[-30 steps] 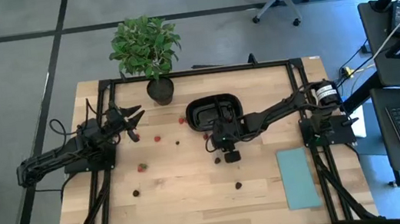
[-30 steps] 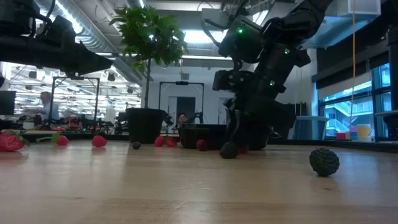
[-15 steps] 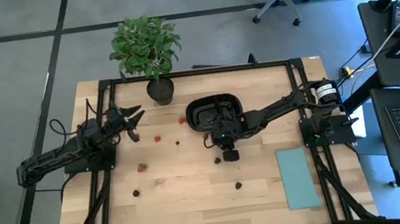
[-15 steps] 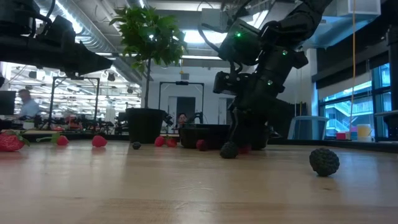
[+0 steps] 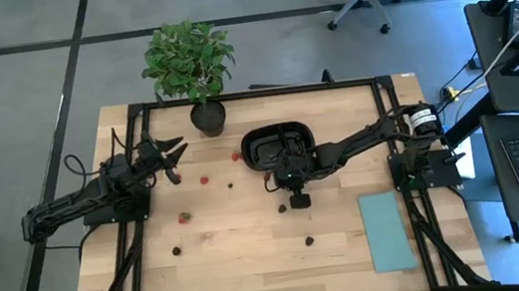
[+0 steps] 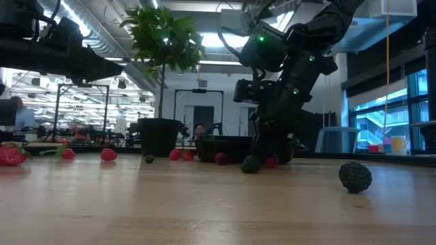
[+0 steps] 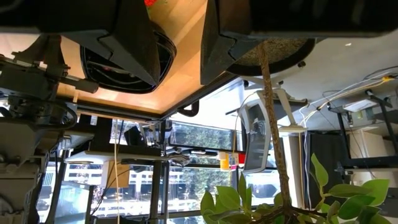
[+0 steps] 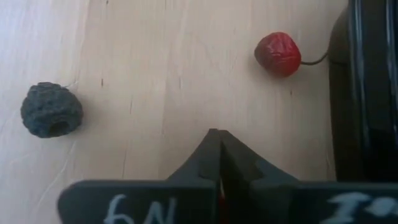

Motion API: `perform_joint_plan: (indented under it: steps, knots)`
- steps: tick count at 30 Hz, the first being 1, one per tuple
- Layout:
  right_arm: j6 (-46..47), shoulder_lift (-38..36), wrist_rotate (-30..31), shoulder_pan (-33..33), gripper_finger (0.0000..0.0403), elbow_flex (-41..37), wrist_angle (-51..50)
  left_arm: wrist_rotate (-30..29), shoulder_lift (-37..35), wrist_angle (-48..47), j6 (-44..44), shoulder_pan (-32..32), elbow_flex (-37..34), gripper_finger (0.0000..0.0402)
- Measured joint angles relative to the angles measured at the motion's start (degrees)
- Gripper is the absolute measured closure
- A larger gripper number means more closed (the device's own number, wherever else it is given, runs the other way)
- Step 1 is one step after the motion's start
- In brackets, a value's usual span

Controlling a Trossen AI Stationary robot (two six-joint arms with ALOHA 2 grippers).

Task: Pick and placing Produce into tupperware
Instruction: Put the bottom red cherry into the black container

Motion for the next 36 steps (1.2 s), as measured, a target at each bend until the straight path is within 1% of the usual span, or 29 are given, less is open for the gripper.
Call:
perform_joint_plan:
  steps: [9, 14, 16, 22, 27, 30, 32, 36]
  knots:
    - [-0.03, 0.07, -0.02, 0.00, 0.0400, 0.63, -0.08, 0.01, 0.00, -0.02, 0.00, 0.00, 0.00, 0.0292]
    - [-0.05, -0.60, 0.21, -0.04, 0.0401, 2.26, -4.44, 0.00, 0.00, 0.00, 0.00, 0.00, 0.01, 0.0291]
    - [-0.42, -1.35, 0.20, -0.04, 0.0401, 2.88, -4.68, 0.02, 0.00, -0.02, 0.00, -0.02, 0.00, 0.0292]
    - [-1.33, -6.29, 0.30, -0.24, 0.0402, 2.97, -7.29, 0.01, 0.00, -0.02, 0.00, -0.01, 0.00, 0.0292]
    - [-1.34, -12.35, 5.11, -1.85, 0.0402, 3.06, -11.43, 0.00, 0.00, -0.02, 0.00, -0.02, 0.02, 0.0292]
    - [-1.36, -16.20, 6.94, -3.63, 0.0402, 3.08, -12.25, 0.02, 0.00, 0.00, 0.00, -0.01, 0.01, 0.0292]
    - [-1.51, -18.03, 7.04, -5.26, 0.0402, 3.08, -11.74, 0.00, 0.00, -0.02, 0.00, -0.02, 0.00, 0.0292]
    - [-2.83, -19.15, 7.13, -9.07, 0.0402, 3.13, -10.25, 0.02, 0.00, 0.00, 0.00, 0.00, 0.01, 0.0292]
